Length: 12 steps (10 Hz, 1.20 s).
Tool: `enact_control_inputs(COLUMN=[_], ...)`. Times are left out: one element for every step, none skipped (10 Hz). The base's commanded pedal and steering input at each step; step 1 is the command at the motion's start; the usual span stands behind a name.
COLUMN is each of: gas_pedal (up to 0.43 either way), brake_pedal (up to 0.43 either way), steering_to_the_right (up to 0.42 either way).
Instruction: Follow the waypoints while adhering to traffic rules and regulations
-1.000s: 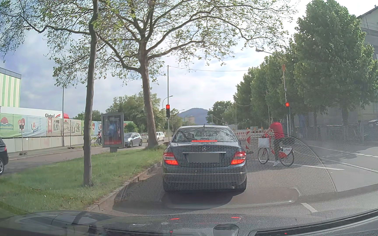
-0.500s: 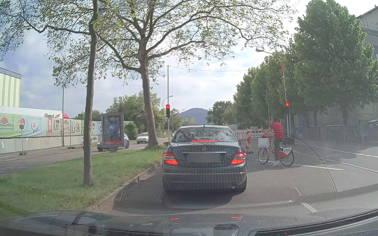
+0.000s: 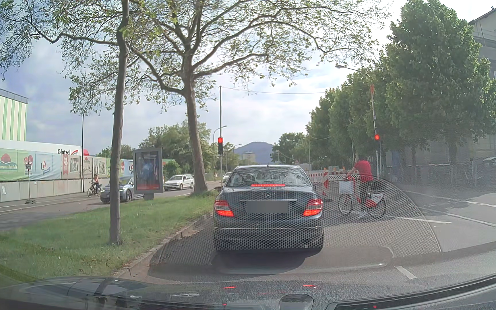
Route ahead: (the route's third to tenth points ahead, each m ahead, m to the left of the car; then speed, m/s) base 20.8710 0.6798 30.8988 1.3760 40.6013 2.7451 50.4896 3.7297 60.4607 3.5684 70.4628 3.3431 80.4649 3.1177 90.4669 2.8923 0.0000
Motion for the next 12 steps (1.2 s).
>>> enact_control_inputs(gas_pedal=[0.000, 0.000, 0.000, 0.000, 0.000, 0.000, 0.000, 0.000, 0.000, 0.000, 0.000, 0.000], brake_pedal=[0.207, 0.213, 0.213, 0.207, 0.207, 0.207, 0.207, 0.207, 0.207, 0.207, 0.207, 0.207], steering_to_the_right=[-0.001, -0.001, -0.001, -0.001, -0.001, -0.001, -0.001, -0.001, -0.001, -0.001, -0.001, -0.001])
